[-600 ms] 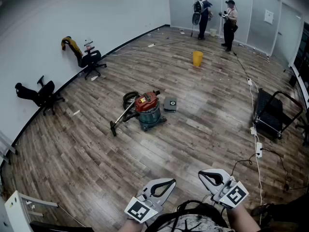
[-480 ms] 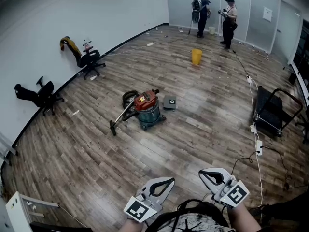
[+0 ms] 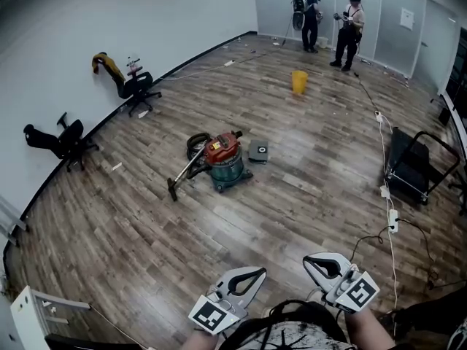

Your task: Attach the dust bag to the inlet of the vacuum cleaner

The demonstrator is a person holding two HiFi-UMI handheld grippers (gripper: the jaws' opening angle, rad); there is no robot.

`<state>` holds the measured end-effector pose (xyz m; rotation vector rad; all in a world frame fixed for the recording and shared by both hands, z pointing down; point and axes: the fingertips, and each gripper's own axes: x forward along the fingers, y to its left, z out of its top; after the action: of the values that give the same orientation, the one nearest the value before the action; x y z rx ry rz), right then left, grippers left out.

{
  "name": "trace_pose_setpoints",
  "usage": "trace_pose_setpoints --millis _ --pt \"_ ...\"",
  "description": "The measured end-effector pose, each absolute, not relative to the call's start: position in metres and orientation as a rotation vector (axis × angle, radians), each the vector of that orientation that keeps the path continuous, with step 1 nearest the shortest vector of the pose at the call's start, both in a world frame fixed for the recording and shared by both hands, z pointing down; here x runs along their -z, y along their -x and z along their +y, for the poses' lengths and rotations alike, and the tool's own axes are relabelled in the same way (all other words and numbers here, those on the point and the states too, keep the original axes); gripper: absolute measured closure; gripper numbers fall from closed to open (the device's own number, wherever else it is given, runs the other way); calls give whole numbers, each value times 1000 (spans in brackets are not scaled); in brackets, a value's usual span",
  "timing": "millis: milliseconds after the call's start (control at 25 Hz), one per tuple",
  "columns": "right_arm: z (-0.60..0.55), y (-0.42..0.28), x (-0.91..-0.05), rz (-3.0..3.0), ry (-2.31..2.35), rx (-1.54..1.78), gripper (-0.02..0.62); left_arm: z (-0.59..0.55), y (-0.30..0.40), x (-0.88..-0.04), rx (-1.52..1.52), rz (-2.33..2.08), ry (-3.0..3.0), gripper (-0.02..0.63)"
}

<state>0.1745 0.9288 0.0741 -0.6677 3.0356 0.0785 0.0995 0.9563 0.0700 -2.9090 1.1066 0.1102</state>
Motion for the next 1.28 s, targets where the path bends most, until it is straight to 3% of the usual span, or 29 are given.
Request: trace_pose_setpoints --millis 1280 --pt "912 -199 -81 3025 759 -164 589 923 -149 -92 -124 954 3038 603"
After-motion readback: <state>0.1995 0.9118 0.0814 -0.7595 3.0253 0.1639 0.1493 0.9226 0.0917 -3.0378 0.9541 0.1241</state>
